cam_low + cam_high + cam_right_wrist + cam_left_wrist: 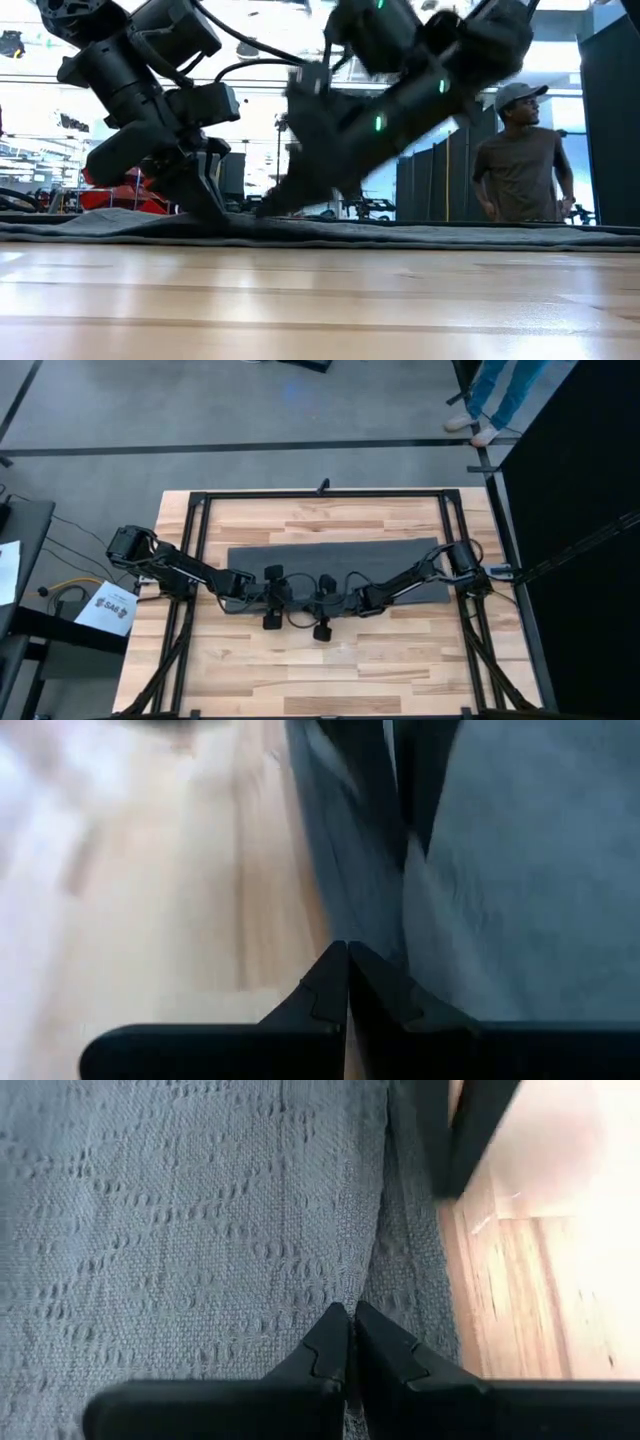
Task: Roll towel
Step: Roll the gray towel
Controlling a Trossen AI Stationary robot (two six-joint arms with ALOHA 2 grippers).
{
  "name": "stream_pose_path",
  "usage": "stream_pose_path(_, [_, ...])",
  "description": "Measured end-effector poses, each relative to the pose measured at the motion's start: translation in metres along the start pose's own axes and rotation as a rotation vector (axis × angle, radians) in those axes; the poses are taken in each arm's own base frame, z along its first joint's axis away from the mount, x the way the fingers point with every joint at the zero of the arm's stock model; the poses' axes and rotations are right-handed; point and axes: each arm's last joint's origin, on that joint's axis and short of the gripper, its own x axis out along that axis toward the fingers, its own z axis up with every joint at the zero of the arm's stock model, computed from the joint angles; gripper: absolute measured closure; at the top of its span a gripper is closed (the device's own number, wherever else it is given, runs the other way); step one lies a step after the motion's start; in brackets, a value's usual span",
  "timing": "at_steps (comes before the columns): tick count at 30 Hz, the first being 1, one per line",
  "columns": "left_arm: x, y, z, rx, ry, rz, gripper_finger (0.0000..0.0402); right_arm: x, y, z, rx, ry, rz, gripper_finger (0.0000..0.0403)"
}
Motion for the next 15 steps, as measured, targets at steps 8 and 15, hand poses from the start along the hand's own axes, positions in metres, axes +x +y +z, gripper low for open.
stream_pose_path(8, [-0.001, -0.005, 0.0, 0.008, -0.001, -0.03, 0.0401, -0.001, -0.04, 0.014, -0.001, 0.014, -0.081, 0.0403])
stream_pose_path(15, [-0.012, -0.022, 0.015, 0.059, 0.02, -0.067, 0.0401, 0.0, -0.044, 0.009, 0.002, 0.059, -0.088, 0.0403])
